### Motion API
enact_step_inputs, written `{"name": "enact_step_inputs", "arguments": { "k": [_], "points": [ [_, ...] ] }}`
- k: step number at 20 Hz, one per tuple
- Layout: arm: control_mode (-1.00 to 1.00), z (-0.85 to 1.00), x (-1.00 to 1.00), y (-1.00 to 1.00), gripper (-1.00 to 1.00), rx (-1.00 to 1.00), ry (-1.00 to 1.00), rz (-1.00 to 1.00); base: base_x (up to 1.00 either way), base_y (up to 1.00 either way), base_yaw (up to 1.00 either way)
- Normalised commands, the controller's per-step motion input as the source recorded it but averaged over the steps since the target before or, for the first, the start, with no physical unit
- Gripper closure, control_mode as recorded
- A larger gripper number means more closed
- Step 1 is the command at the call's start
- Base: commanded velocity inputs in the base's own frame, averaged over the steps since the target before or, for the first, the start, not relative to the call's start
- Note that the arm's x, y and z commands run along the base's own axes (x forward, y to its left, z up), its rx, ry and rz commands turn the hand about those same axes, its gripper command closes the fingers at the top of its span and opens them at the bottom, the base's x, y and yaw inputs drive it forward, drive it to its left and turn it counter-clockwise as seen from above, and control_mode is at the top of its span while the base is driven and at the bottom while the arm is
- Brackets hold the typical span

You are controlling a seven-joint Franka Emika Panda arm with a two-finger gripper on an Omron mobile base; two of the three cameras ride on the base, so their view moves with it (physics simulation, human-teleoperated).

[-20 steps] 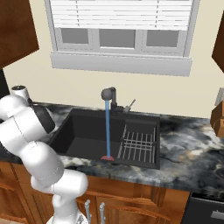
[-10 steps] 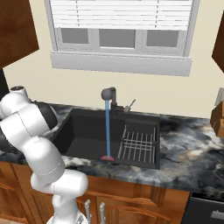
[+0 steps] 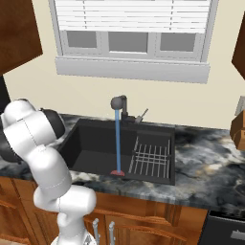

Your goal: Soak the sponge with water for a few seconds and then drop it inside the sink.

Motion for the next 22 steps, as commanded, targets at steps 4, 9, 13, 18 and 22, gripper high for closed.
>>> {"name": "enact_step_inputs", "arguments": {
  "k": [4, 9, 13, 18, 22],
  "points": [
    [-1.0, -0.19, 0.0, 0.0, -1.0, 0.0, 0.01, 0.0, 0.0, 0.0, 0.0],
    [-1.0, -0.19, 0.0, 0.0, -1.0, 0.0, 0.0, 0.0, 0.0, 0.0, 0.0],
    [-1.0, -0.22, 0.0, 0.0, -1.0, 0.0, 0.0, 0.0, 0.0, 0.0, 0.0],
    [-1.0, -0.19, 0.0, 0.0, -1.0, 0.0, 0.01, 0.0, 0.0, 0.0, 0.0],
    [-1.0, -0.05, 0.0, 0.0, -1.0, 0.0, 0.0, 0.0, 0.0, 0.0, 0.0]
  ]
}}
